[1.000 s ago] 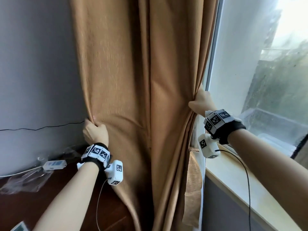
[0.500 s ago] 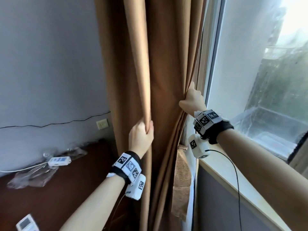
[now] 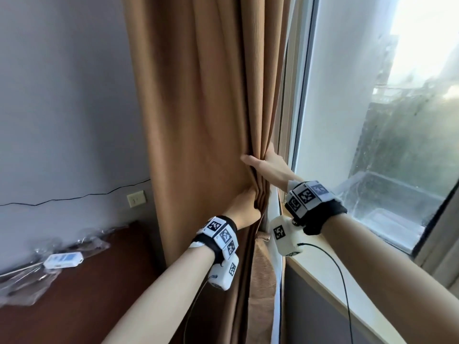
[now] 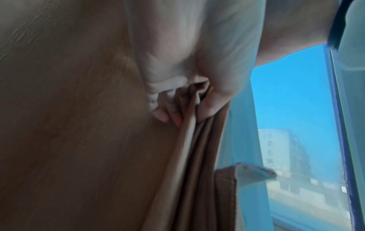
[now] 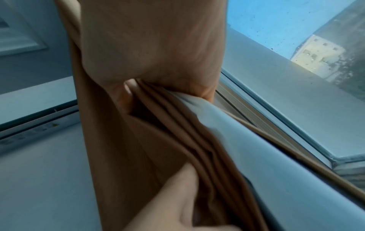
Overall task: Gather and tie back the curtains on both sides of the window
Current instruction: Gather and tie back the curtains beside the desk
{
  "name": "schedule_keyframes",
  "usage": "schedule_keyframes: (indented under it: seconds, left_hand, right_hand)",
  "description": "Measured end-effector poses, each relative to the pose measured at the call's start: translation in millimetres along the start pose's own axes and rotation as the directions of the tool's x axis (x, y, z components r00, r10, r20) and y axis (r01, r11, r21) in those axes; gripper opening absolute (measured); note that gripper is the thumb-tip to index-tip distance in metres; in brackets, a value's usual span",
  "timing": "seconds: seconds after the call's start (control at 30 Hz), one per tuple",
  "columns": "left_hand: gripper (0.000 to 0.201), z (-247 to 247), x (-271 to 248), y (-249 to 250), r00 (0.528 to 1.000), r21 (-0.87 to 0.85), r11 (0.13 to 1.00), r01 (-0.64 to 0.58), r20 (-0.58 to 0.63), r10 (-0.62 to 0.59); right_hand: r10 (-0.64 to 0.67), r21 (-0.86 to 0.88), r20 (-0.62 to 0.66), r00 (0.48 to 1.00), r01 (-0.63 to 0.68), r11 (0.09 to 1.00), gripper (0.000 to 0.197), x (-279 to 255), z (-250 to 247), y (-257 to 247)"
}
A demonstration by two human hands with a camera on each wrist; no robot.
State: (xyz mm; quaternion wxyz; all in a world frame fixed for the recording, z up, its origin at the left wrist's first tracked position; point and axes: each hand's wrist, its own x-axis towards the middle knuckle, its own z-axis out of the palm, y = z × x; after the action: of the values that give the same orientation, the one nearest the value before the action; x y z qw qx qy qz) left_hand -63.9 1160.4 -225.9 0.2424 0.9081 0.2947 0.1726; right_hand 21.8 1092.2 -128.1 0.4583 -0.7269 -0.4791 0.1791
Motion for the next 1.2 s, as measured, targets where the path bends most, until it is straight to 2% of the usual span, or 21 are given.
schedule_keyframes:
  seconds: [0.07,0.17,0.2,0.23,0.27,0.3,0.33,0.37,0.4,0.47,0.5,0.53,0.57,0.63,0.67,0.73,0.8,0.9,0.97,1.07,1.2]
  left_hand:
    - [0.054,-2,6,0,0.998,0.024,1.0,-0.015,0.056,0.014]
    - [0.061,-15,8,-17,0.98,0.132,0.988,-0.081,0.189,0.055]
    - [0.059,-24,7,-28,0.979,0.13,0.988,-0.084,0.195,0.058]
    - [0.052,-35,6,-42,0.989,0.097,0.992,-0.077,0.132,0.063]
    - [0.044,-48,8,-60,0.998,0.064,0.996,-0.062,-0.007,0.063]
    - [0.04,-62,8,-78,0.979,0.046,0.998,-0.031,-0.198,0.04]
    - [0.041,-77,8,-96,0.92,0.035,0.999,0.038,-0.393,-0.021]
    - [0.046,-91,7,-114,0.824,-0.004,0.991,0.134,-0.556,-0.114]
    - [0.055,-104,6,-130,0.719,-0.095,0.968,0.231,-0.653,-0.236]
    - [0.085,-124,4,-158,0.543,-0.282,0.878,0.386,-0.7,-0.464]
    - [0.099,-130,4,-172,0.476,-0.345,0.832,0.435,-0.696,-0.537]
    - [0.11,-134,4,-185,0.443,-0.405,0.796,0.45,-0.673,-0.592]
    - [0.115,-137,3,-194,0.45,-0.463,0.766,0.447,-0.623,-0.64]
    - [0.103,-133,6,-212,0.551,-0.557,0.709,0.432,-0.46,-0.697]
    - [0.083,-129,6,-217,0.598,-0.571,0.701,0.428,-0.402,-0.693]
    - [0.037,-121,2,-216,0.634,-0.459,0.778,0.429,-0.46,-0.622]
    - [0.037,-110,-4,-203,0.65,-0.312,0.852,0.42,-0.552,-0.523]
    - [0.037,-89,-22,-161,0.646,-0.215,0.901,0.377,-0.635,-0.423]
    - [0.038,-69,-37,-127,0.697,-0.136,0.949,0.284,-0.65,-0.302]
    - [0.036,-35,-56,-77,0.797,0.014,0.999,0.051,-0.603,-0.032]
    - [0.03,-12,-62,-23,0.893,0.15,0.984,-0.101,-0.422,0.156]
  right_hand:
    - [0.006,-0.035,-0.015,1.0,-0.007,0.999,0.106,3,-1,2]
    - [-0.082,-0.194,-0.152,0.985,0.052,0.98,0.062,11,-3,14]
    - [-0.089,-0.207,-0.171,0.981,0.053,0.977,0.055,14,-5,18]
    - [-0.096,-0.198,-0.167,0.981,0.063,0.978,0.052,15,-8,20]
    - [-0.102,-0.192,-0.153,0.983,0.071,0.979,0.047,19,-9,23]
    - [-0.116,-0.193,-0.152,0.982,0.086,0.977,0.042,20,-10,26]
    - [-0.121,-0.197,-0.162,0.979,0.088,0.977,0.038,21,-10,27]
    - [-0.133,-0.205,-0.18,0.975,0.095,0.974,0.037,21,-9,28]
    - [-0.142,-0.218,-0.198,0.97,0.098,0.971,0.037,22,-8,30]
    - [-0.152,-0.236,-0.223,0.963,0.098,0.967,0.041,25,-5,33]
    - [-0.151,-0.241,-0.227,0.962,0.095,0.966,0.042,26,-4,34]
    - [-0.148,-0.244,-0.229,0.962,0.091,0.965,0.043,27,-4,33]
    - [-0.15,-0.249,-0.229,0.962,0.092,0.964,0.042,28,-4,33]
    - [-0.152,-0.254,-0.233,0.961,0.091,0.963,0.041,29,-4,32]
    - [-0.149,-0.257,-0.235,0.96,0.087,0.963,0.04,28,-4,31]
    - [-0.145,-0.259,-0.24,0.96,0.081,0.962,0.038,27,-3,30]
    - [-0.145,-0.257,-0.243,0.959,0.08,0.963,0.039,26,-2,29]
    - [-0.129,-0.254,-0.249,0.96,0.064,0.965,0.044,22,0,26]
    - [-0.125,-0.263,-0.251,0.96,0.057,0.963,0.043,19,2,23]
    - [-0.126,-0.271,-0.251,0.96,0.055,0.961,0.042,15,5,18]
    - [-0.136,-0.273,-0.227,0.964,0.071,0.959,0.044,8,6,14]
